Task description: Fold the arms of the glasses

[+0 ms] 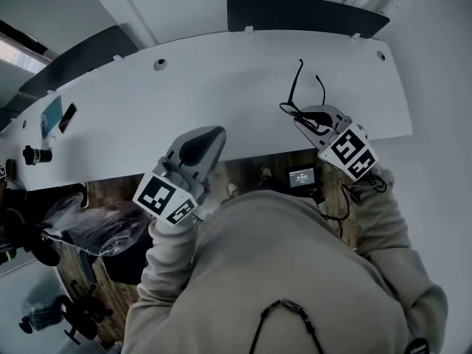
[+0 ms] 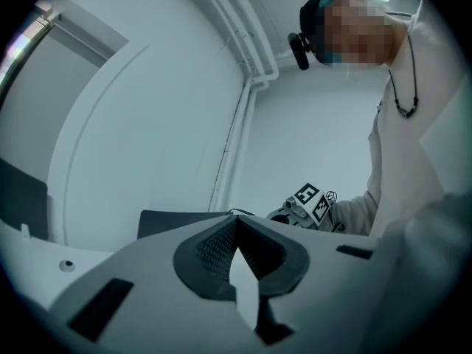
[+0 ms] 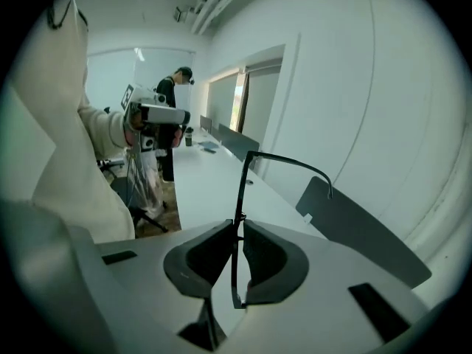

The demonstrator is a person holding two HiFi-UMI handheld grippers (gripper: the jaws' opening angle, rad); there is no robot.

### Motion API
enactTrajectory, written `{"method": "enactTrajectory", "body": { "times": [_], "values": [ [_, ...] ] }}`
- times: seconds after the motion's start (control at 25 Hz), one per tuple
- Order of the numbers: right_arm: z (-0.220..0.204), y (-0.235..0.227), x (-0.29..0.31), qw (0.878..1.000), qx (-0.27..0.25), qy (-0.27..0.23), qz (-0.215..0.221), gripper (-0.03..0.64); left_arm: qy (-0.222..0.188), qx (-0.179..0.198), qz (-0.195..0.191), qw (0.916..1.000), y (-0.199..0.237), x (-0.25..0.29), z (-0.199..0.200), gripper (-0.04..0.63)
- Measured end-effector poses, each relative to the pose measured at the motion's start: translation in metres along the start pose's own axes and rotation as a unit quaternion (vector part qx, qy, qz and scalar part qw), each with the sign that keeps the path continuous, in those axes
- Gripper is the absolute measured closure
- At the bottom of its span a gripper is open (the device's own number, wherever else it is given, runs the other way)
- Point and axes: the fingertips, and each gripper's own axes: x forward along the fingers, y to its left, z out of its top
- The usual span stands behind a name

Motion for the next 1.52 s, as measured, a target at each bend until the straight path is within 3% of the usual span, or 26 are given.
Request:
{"method": "enactTrajectory", "body": {
  "times": [0.16,0.36,0.48,0.6,0.64,0.68,0.84,0.96,1.04,1.24,1.36,1.44,1.52],
  "values": [
    [0.025,0.017,-0.015,0.998,0.037,-0.053,0.022,0.557,-0.004,0.017,-0.001,0.9998,0.005,-0.01,0.014,0.591],
    [0.044,0.036,-0.033,0.993,0.048,-0.092,0.058,0.557,0.002,0.047,-0.016,0.9988,0.002,-0.012,0.023,0.591],
    [0.067,0.045,-0.047,0.985,0.074,-0.133,0.084,0.557,0.001,0.058,-0.02,0.9981,0.005,-0.012,0.03,0.591],
    [0.095,0.059,-0.063,0.97,0.104,-0.183,0.123,0.557,0.013,0.086,0.004,0.9962,0.015,-0.012,0.036,0.59],
    [0.105,0.063,-0.068,0.963,0.116,-0.201,0.138,0.557,0.02,0.105,0.01,0.9942,0.018,-0.01,0.038,0.498],
    [0.113,0.067,-0.073,0.955,0.128,-0.217,0.154,0.557,0.024,0.126,0.01,0.9916,0.019,-0.008,0.042,0.46],
    [0.141,0.085,-0.089,0.932,0.152,-0.254,0.209,0.557,0.03,0.208,-0.015,0.9776,0.015,0.005,0.065,0.419],
    [0.16,0.094,-0.1,0.913,0.169,-0.274,0.251,0.557,0.071,0.311,-0.032,0.9473,0.011,0.025,0.072,0.417],
    [0.166,0.099,-0.102,0.909,0.169,-0.274,0.265,0.557,0.087,0.358,-0.035,0.9291,0.007,0.04,0.073,0.417],
    [0.173,0.116,-0.098,0.91,0.16,-0.265,0.277,0.557,0.103,0.416,-0.039,0.9027,-0.005,0.063,0.061,0.419],
    [0.174,0.118,-0.095,0.913,0.151,-0.258,0.276,0.557,0.106,0.427,-0.033,0.8973,-0.006,0.068,0.058,0.443],
    [0.174,0.117,-0.094,0.913,0.151,-0.258,0.277,0.557,0.099,0.426,-0.026,0.8988,-0.005,0.067,0.061,0.538],
    [0.175,0.116,-0.095,0.912,0.152,-0.262,0.277,0.557,0.096,0.425,-0.027,0.8998,-0.004,0.067,0.061,0.572]
  ]
}}
